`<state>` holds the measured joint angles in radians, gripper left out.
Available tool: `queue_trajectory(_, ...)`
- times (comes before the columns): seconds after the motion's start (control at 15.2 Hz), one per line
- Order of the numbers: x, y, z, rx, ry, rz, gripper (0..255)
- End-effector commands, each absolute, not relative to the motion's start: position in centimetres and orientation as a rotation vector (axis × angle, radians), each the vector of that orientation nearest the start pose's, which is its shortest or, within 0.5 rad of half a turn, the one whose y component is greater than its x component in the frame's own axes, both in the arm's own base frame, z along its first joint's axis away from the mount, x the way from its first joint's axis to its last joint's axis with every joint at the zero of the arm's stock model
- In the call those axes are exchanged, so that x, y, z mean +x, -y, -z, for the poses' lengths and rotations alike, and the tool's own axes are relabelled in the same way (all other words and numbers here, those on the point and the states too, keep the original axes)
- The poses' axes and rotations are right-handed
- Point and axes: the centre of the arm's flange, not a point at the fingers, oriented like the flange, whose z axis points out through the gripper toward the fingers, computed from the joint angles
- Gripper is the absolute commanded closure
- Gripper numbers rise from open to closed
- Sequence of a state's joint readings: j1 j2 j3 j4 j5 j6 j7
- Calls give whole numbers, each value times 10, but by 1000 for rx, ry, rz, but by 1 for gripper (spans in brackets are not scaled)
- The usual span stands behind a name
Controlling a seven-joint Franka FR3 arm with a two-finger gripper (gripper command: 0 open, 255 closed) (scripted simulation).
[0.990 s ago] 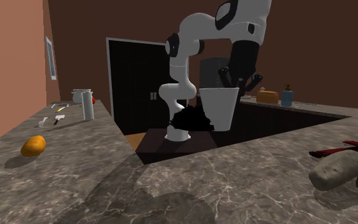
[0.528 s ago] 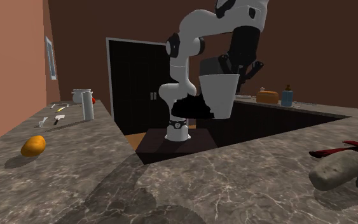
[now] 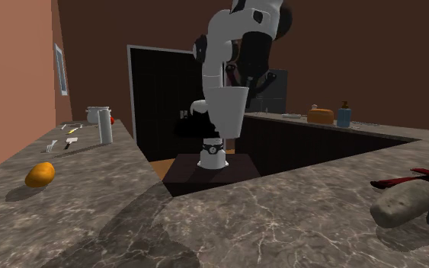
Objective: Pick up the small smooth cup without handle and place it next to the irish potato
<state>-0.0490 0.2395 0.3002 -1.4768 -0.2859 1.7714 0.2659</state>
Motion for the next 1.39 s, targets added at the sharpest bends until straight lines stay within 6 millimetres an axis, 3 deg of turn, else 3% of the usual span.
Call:
queue_trajectory(0.0,621,-89,-554,-3323,40,198,255)
queue_trajectory(1.32,555,167,-555,-3323,40,198,255)
